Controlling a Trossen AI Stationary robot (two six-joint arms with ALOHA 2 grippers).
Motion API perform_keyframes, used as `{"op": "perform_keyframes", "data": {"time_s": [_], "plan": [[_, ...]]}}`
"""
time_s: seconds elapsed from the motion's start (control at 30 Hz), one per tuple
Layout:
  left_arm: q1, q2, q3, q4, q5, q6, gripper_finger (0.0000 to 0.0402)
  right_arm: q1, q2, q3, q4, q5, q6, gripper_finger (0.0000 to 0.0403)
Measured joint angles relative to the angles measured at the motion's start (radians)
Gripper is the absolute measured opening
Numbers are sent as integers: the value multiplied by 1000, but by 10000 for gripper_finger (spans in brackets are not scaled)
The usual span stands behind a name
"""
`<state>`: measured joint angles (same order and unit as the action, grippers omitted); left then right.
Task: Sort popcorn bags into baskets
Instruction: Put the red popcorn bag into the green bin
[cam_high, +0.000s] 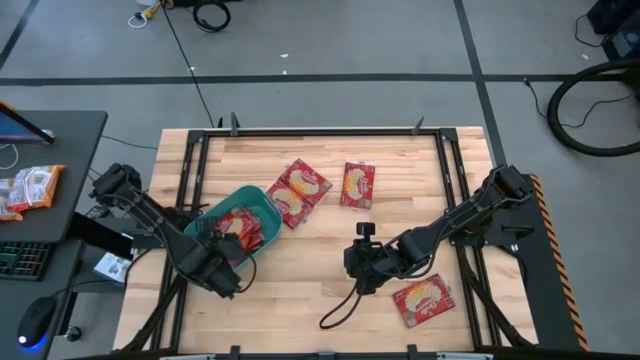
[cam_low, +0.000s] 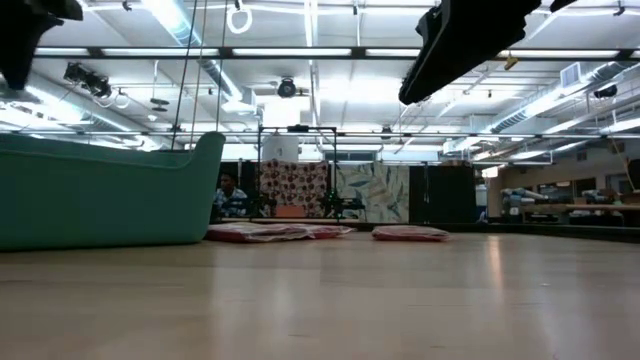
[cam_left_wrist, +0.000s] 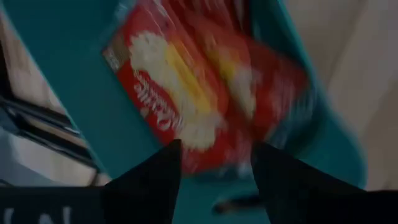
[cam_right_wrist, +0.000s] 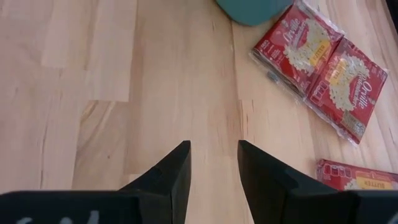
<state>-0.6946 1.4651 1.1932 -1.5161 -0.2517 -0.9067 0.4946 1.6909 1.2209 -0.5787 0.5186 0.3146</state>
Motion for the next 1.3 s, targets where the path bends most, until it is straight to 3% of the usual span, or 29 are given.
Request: {"op": "perform_keyframes", "data": {"time_s": [0.1,0.17,0.7,0.9,1.13,1.3], "plan": [[39,0,-36,99,-22,-128,186,0,0,0,10,1,-8,136],[64,0,-64,179,-24,-128,181,0,0,0,15,0,-16,136],[220,0,-270,462,22,90,153,-7,0,0,33,-15,-29,136],[234,0,-257,415,32,85,153,-8,0,0,36,-16,-30,136],[223,8,-284,375,176,217,153,-8,0,0,33,-24,-29,136],[238,7,-206,284,200,218,153,-9,0,0,-8,-25,-56,136]]}}
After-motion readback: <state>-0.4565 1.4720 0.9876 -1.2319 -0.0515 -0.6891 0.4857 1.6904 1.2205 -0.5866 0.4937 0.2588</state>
